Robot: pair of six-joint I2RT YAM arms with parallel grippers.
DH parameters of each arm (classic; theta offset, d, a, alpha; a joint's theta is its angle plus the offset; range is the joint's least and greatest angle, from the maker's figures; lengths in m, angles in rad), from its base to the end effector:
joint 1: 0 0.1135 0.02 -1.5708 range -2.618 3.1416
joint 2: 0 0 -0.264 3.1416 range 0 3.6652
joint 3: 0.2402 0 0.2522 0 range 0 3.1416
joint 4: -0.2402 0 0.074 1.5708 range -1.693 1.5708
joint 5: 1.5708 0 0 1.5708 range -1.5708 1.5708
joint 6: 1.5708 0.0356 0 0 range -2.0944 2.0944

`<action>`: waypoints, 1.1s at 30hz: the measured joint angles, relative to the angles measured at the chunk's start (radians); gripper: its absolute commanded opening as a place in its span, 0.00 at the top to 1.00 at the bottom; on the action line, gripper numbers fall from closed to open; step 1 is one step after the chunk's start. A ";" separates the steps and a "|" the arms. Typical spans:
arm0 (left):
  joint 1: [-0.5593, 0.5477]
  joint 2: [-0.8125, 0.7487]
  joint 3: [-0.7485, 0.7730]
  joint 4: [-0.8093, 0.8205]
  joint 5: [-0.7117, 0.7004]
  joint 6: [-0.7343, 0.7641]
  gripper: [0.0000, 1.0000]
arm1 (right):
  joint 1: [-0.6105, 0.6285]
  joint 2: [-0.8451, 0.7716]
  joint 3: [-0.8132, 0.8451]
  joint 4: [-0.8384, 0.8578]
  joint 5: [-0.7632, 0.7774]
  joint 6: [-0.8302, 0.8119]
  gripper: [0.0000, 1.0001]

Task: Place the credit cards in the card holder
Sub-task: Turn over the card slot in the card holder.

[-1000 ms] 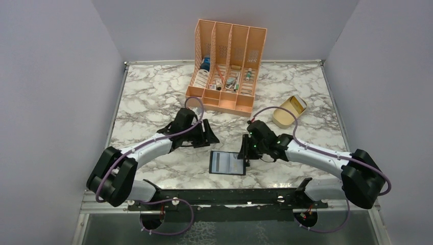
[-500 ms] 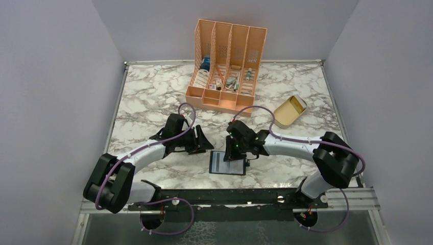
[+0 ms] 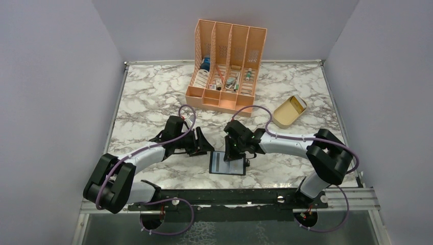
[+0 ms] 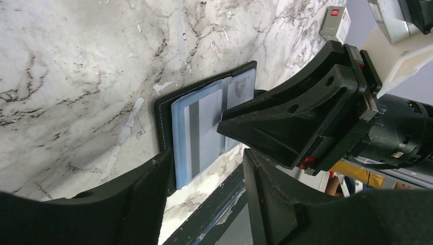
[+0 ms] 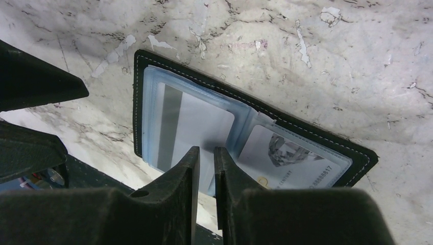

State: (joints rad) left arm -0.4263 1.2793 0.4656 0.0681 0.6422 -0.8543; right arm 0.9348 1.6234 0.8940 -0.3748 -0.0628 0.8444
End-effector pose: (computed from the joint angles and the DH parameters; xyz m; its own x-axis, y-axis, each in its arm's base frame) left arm 0.2018 -0.1151 0.1600 -0.9575 -0.2284 -0.1761 0.0148 0.5709 -0.8209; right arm 0.1798 0.2473 0.1608 -0.9651 -0.0510 -0.2569 -0.1478 0.9158 0.3735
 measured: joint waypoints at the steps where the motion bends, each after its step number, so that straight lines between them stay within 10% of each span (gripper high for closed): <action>1: 0.000 0.002 -0.003 0.006 0.002 -0.003 0.47 | 0.000 0.000 -0.001 0.000 0.000 0.000 0.82; 33: -0.068 0.140 -0.032 0.190 0.076 -0.075 0.42 | -0.001 0.006 -0.037 0.021 0.035 -0.003 0.96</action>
State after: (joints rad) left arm -0.4942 1.4189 0.4339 0.2577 0.7181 -0.9295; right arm 0.9340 1.6291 0.8566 -0.3538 -0.0280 0.8413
